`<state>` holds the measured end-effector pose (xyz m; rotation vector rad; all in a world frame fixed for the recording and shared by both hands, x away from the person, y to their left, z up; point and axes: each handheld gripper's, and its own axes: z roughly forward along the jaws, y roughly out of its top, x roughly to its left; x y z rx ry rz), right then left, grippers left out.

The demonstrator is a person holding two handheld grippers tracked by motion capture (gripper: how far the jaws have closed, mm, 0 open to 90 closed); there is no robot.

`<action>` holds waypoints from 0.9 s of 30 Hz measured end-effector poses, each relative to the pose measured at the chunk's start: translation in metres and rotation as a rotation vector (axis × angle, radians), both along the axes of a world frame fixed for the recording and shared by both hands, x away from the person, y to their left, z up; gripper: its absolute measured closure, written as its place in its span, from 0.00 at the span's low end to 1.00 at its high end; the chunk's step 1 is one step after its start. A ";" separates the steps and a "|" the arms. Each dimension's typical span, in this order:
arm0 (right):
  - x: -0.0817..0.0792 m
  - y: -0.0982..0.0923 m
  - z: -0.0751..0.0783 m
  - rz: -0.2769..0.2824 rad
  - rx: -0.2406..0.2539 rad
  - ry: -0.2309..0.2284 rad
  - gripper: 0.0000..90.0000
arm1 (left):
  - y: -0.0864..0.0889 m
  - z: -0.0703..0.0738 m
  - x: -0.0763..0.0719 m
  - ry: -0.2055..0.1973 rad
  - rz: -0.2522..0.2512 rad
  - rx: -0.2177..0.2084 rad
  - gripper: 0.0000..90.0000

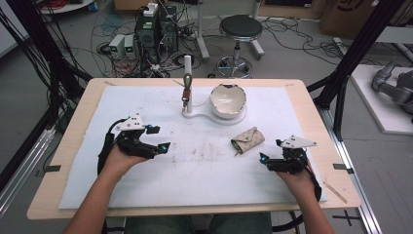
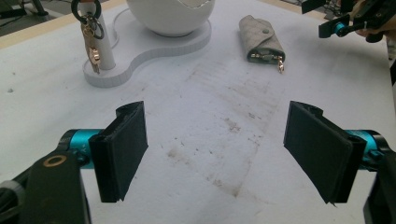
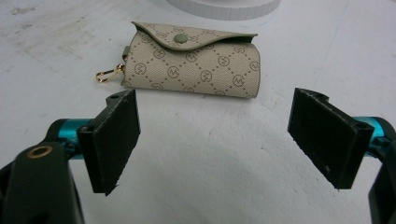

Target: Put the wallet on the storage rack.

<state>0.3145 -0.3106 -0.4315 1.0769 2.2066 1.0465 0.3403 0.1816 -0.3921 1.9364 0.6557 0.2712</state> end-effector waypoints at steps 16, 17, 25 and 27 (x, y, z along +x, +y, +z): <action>-0.014 -0.011 0.001 -0.020 0.007 -0.008 0.19 | -0.030 0.003 0.012 -0.005 0.005 0.000 0.24; -0.015 -0.012 0.001 -0.023 0.006 -0.007 0.19 | -0.033 0.003 0.013 -0.005 0.005 -0.002 0.24; -0.024 -0.024 0.001 -0.047 0.013 -0.003 0.19 | -0.072 0.003 0.027 -0.002 -0.031 0.024 0.24; -0.027 -0.027 0.001 -0.055 0.013 -0.003 0.19 | -0.082 0.002 0.032 0.002 -0.044 0.028 0.24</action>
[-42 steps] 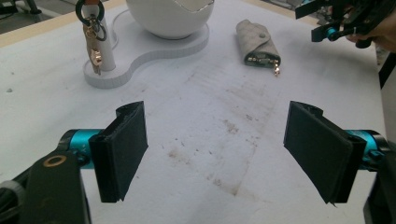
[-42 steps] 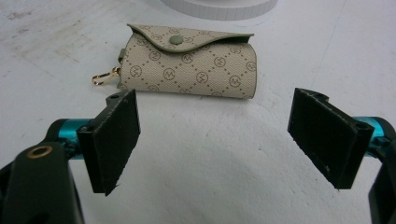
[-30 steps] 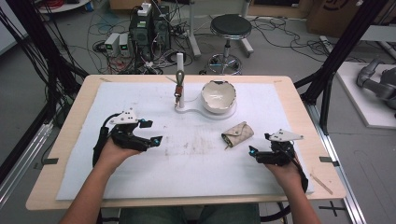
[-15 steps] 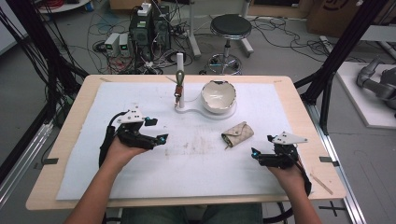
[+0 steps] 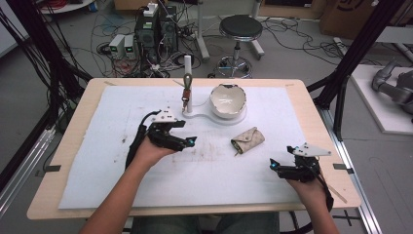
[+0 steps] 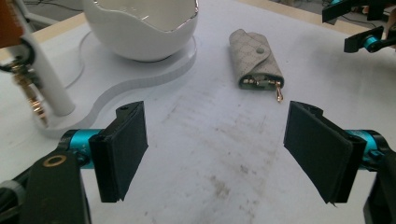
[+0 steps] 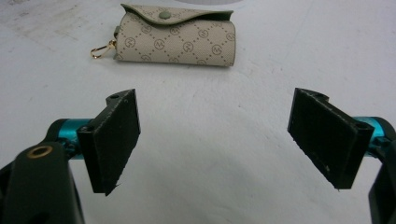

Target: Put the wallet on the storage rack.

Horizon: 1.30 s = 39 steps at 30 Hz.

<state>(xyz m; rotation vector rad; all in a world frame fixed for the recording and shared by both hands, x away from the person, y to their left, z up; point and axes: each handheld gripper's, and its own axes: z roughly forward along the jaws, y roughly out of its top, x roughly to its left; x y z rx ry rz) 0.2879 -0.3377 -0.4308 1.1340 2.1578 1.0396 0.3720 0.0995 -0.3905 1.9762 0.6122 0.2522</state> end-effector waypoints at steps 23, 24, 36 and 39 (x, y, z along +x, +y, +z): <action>-0.022 -0.019 -0.003 -0.030 -0.010 0.008 0.19 | -0.101 -0.015 0.019 0.029 -0.092 0.067 0.23; -0.022 -0.019 -0.004 -0.030 -0.010 0.010 0.19 | -0.106 -0.016 0.020 0.030 -0.098 0.080 0.22; -0.021 -0.019 -0.004 -0.023 -0.013 0.009 0.19 | -0.153 -0.030 0.031 0.044 -0.122 0.148 0.21; -0.021 -0.019 -0.004 -0.023 -0.013 0.011 0.19 | -0.163 -0.032 0.033 0.046 -0.126 0.163 0.20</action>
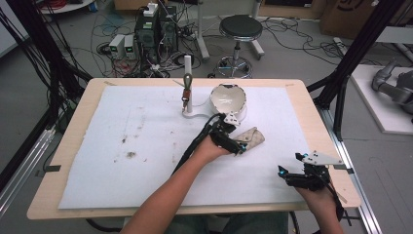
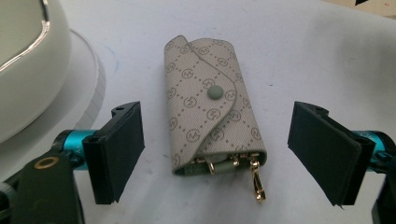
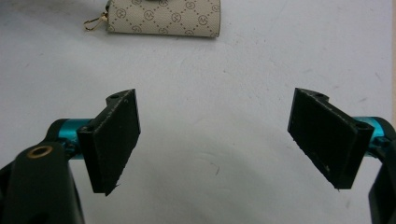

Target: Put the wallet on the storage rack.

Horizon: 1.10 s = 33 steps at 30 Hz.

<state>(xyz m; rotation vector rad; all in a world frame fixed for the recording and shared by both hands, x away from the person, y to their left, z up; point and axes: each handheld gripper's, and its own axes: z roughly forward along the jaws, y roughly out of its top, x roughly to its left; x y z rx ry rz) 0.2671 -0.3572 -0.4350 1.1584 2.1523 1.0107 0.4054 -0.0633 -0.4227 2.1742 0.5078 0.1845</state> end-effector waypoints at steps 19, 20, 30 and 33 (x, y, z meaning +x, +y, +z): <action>0.001 0.004 0.000 0.013 -0.011 -0.002 0.19 | -0.024 -0.031 0.006 0.011 0.007 0.114 0.19; 0.001 0.004 0.000 0.011 -0.010 0.001 0.19 | -0.024 -0.031 0.006 0.010 0.007 0.117 0.19; 0.000 0.005 0.000 0.012 -0.013 -0.001 0.19 | -0.020 -0.030 0.001 -0.005 0.020 0.093 0.37; 0.000 0.005 0.000 0.014 -0.014 0.000 0.19 | -0.021 -0.029 0.001 -0.007 0.017 0.094 0.39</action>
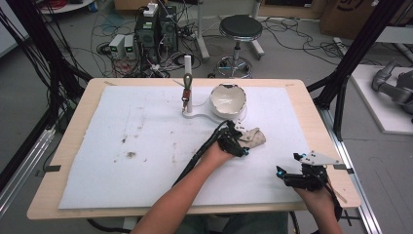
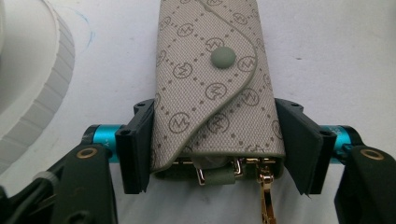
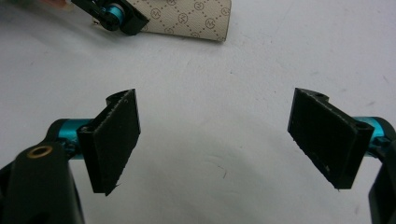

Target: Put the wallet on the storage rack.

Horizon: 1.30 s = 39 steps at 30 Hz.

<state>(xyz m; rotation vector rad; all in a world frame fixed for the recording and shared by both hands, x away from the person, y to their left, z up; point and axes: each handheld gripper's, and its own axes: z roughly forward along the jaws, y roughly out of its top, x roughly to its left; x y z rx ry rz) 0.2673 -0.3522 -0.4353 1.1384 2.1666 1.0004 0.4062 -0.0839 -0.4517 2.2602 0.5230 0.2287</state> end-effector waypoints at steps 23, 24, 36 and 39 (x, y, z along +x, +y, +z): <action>0.005 0.007 0.000 0.018 -0.002 -0.003 0.19 | 0.059 0.059 -0.016 -0.054 -0.010 -0.077 0.41; 0.007 0.008 0.000 0.023 -0.005 -0.004 0.19 | 0.065 0.062 -0.017 -0.058 -0.003 -0.081 0.41; 0.030 0.035 0.000 0.089 -0.013 -0.001 0.19 | 0.116 0.080 -0.023 -0.090 0.071 -0.069 0.41; 0.035 0.042 -0.001 0.108 -0.020 0.002 0.19 | 0.124 0.084 -0.022 -0.098 0.087 -0.060 0.41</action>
